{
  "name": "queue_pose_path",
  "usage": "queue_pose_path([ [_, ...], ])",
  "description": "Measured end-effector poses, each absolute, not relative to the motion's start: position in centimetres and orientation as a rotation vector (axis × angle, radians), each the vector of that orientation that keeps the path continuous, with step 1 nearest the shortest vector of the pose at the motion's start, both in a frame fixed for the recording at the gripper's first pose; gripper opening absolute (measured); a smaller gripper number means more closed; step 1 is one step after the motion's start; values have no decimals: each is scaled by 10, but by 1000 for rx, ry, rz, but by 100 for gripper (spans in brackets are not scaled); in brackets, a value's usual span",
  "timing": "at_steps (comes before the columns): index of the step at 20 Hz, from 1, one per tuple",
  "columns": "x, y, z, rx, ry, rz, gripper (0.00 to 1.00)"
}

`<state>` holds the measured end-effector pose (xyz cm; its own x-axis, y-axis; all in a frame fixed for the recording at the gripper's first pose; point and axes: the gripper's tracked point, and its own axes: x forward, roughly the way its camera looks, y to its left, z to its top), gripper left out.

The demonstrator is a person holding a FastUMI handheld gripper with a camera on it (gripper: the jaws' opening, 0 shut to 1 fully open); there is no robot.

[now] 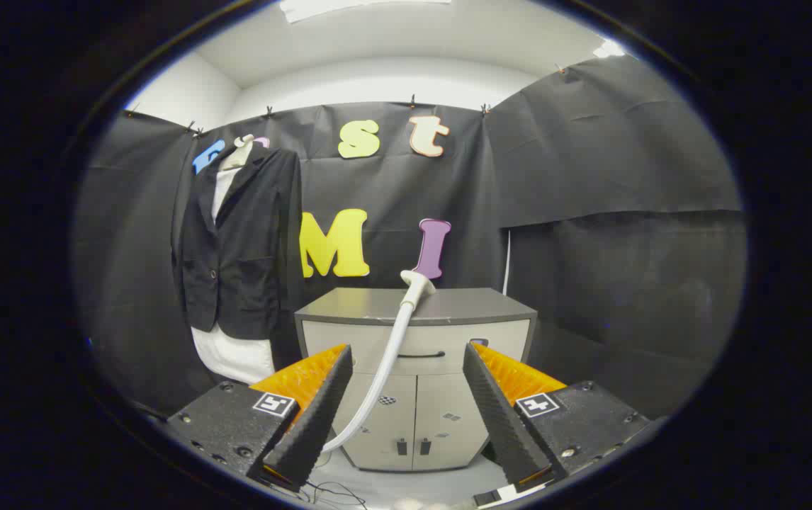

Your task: Iron the clothes twice with a garment steamer, once on the left side and once on the right side.

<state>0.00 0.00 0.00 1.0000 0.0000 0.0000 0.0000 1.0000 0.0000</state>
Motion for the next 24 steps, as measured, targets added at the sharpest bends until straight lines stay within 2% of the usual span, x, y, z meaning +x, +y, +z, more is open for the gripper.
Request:
queue_pose_path([
  [18, 6, 21, 10, -25, 11, -25, 98],
  [24, 18, 17, 33, -44, 0, -85, 98],
])
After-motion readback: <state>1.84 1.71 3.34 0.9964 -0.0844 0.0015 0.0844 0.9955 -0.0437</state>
